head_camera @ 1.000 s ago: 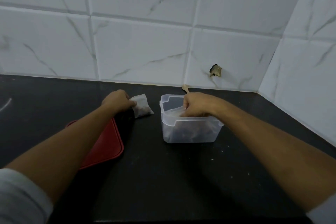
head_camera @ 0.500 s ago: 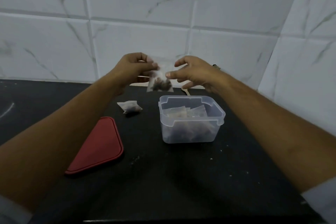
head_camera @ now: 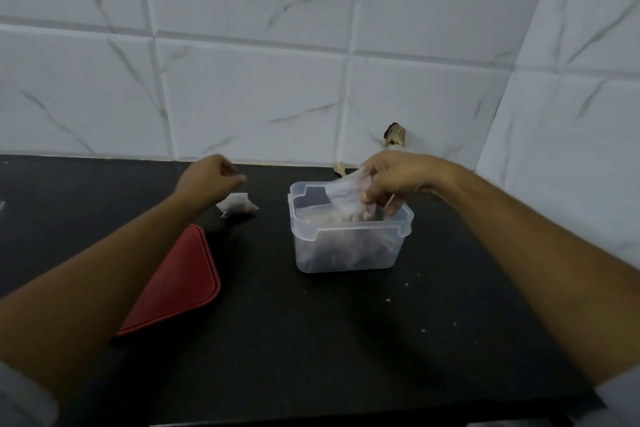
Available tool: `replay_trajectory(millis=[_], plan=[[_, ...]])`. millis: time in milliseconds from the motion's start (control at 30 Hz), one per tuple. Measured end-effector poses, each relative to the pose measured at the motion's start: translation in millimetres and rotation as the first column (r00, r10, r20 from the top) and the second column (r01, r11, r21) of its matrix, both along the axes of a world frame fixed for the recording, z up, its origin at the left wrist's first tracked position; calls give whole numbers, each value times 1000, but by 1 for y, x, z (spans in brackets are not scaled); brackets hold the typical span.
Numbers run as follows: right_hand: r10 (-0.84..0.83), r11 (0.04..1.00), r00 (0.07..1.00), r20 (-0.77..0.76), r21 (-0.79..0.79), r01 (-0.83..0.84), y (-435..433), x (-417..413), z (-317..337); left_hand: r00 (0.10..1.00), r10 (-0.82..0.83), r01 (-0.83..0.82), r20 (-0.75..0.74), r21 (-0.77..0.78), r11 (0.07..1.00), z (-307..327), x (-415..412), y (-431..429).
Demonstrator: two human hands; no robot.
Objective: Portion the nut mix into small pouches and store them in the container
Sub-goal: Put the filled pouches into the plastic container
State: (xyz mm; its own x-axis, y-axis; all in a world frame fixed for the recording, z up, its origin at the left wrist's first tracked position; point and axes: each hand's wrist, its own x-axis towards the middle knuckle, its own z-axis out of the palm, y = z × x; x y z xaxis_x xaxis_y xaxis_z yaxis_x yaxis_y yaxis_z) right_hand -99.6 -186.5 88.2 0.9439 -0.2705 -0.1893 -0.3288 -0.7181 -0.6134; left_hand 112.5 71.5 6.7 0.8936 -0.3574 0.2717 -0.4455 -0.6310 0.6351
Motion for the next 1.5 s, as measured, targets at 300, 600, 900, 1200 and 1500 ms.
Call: replay_trajectory(millis=[300, 600, 900, 1200, 1500], plan=[[2, 753, 1000, -8, -659, -7, 28, 1, -15, 970, 158, -94, -185, 317, 944, -26, 27, 3], [144, 861, 986, -82, -482, -165, 32, 8, -22, 895, 92, -82, -437, 43, 996, -18, 26, -3], [132, 932, 989, 66, -348, -102, 28, 10, -10, 921, -326, 206, -213, -445, 871, 23, -21, 3], [-33, 937, 925, 378, 334, -103, 50, 13, 17, 791, -585, 442, -178, -495, 748, 82, -84, -31], [-63, 987, 990, 126, 155, 43, 31, 1, -13, 878, -467, 424, -106, -282, 860, 66, -84, -34]])
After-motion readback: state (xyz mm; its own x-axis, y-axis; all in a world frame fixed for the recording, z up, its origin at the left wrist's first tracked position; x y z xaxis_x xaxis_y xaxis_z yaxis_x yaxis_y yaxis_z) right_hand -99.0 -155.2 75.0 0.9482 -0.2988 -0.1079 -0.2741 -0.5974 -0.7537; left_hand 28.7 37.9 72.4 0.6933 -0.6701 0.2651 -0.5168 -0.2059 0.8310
